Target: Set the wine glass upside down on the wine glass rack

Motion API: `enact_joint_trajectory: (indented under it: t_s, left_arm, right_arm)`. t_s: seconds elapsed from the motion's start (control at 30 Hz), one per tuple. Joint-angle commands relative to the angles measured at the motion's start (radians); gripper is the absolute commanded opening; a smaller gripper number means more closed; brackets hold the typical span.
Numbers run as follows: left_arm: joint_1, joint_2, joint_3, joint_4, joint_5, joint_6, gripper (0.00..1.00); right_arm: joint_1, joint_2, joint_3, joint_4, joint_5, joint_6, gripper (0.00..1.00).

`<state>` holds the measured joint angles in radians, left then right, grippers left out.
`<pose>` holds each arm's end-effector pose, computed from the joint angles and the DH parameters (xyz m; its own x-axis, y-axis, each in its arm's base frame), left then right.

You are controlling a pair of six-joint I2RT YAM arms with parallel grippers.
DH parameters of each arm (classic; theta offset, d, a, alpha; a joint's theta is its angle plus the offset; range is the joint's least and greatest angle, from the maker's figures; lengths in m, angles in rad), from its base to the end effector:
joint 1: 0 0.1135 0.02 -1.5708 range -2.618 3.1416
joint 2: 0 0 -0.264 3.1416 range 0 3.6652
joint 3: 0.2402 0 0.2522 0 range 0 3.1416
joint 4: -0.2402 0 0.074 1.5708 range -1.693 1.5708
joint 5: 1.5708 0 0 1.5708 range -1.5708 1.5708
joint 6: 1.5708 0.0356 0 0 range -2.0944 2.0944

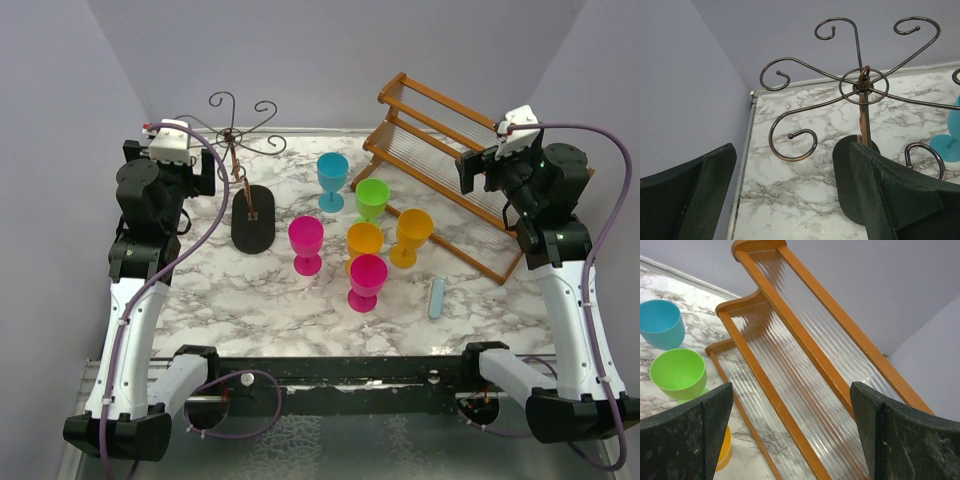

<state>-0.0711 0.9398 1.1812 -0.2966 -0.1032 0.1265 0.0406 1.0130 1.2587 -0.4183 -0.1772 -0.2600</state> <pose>0.1968 -0.0103 0.4374 -0.0586 0.1300 -0.9898 -0.0247 0.9910 0.1316 0.2103 0.0148 0.4365 -0.1110 -0.2578 -0.9598 -0.2504 0.9419 -0.2240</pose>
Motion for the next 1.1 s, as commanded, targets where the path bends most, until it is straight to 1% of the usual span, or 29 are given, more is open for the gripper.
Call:
enact_joint_trajectory:
  t_s: [0.0,0.1,0.27,0.4,0.6,0.93,1.0,1.07]
  left_arm:
    - [0.01,0.003,0.022,0.0,0.113,0.022,0.99]
    - [0.011,0.007,0.028,-0.012,0.167,0.013,0.99]
    - [0.01,0.023,0.08,-0.053,0.2,0.016,0.99]
    - [0.011,0.041,0.124,-0.093,0.243,0.018,0.99]
    - [0.011,0.073,0.157,-0.133,0.322,0.034,0.99]
    - [0.011,0.129,0.255,-0.207,0.33,0.1,0.99]
    - [0.011,0.14,0.263,-0.221,0.33,0.121,0.99]
    - [0.011,0.147,0.269,-0.229,0.327,0.137,0.99]
  right_arm:
    - [0.008,0.002,0.037,-0.021,-0.109,-0.049,0.99]
    - [0.009,0.015,0.053,-0.059,-0.208,-0.08,0.99]
    - [0.01,0.051,0.062,-0.12,-0.363,-0.127,0.99]
    - [0.01,0.088,0.05,-0.145,-0.422,-0.148,0.99]
    - [0.012,0.139,0.022,-0.166,-0.416,-0.169,1.0]
    - [0.026,0.161,-0.067,-0.21,-0.362,-0.22,1.0]
    - [0.032,0.165,-0.085,-0.214,-0.34,-0.227,0.99]
    - [0.039,0.173,-0.096,-0.216,-0.309,-0.23,0.95]
